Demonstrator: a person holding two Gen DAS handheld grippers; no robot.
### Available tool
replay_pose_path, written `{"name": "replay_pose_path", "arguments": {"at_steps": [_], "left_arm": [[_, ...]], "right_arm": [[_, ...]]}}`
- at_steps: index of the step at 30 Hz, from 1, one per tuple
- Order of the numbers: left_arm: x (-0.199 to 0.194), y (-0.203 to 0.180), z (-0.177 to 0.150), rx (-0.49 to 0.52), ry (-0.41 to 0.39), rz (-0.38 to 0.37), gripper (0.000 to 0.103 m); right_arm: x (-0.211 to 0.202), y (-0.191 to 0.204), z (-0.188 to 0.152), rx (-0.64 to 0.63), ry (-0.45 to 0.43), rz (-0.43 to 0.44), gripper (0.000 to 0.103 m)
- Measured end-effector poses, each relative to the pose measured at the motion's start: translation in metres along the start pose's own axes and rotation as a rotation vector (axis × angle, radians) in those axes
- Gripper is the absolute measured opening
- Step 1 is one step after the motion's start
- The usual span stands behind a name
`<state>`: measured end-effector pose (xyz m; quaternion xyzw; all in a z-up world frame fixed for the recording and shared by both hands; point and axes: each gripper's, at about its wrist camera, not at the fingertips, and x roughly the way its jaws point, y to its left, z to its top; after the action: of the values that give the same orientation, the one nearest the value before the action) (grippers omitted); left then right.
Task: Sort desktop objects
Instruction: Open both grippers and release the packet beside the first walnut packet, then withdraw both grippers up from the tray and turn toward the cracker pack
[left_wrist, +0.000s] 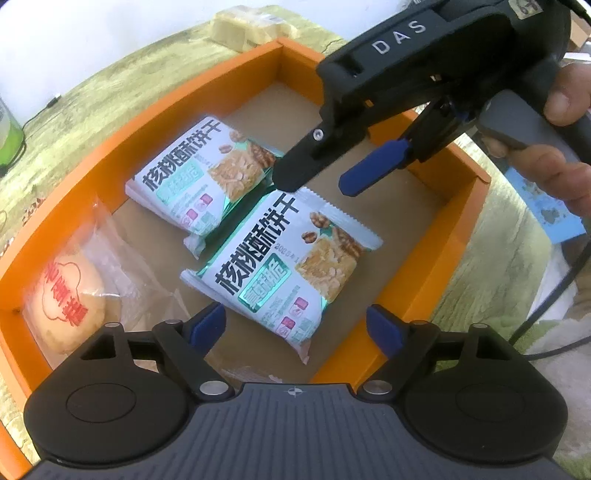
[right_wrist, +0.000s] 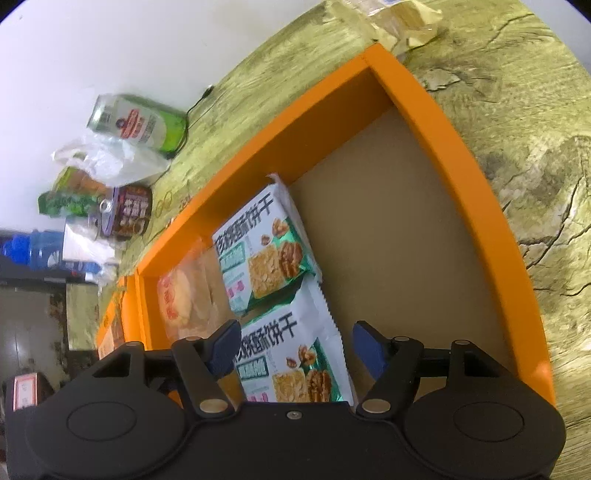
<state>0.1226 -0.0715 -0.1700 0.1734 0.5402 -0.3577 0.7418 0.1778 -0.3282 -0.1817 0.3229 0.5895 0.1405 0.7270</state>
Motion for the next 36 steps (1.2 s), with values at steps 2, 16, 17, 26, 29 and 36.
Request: {"name": "replay_pose_path", "arguments": {"at_steps": [2,16,17,26,29,36], "left_arm": [[0.002,-0.002,0.002,0.002,0.002,0.000,0.084],[-0.003,-0.008,0.004,0.001,0.002,-0.003,0.084],[-0.003,-0.008,0.004,0.000,0.002,-0.003,0.084],[-0.018,-0.008,0.001,-0.028,-0.010,0.025,0.085],[-0.040,0.000,-0.004,-0.076,-0.050,0.054,0.085],[-0.070,0.057,-0.021,-0.304,-0.102,0.226,0.088]], "right_arm": [[0.005,0.002,-0.001,-0.015,0.023,-0.003,0.066],[0.014,-0.003,-0.011,-0.018,0.079,-0.015,0.055],[0.015,-0.004,-0.011,-0.017,0.080,-0.015,0.055],[0.001,-0.003,-0.010,-0.009,0.058,0.006,0.066],[-0.019,-0.002,-0.010,-0.008,0.015,0.026,0.066],[-0.089,-0.005,-0.007,-0.080,-0.250,-0.020,0.066]]}}
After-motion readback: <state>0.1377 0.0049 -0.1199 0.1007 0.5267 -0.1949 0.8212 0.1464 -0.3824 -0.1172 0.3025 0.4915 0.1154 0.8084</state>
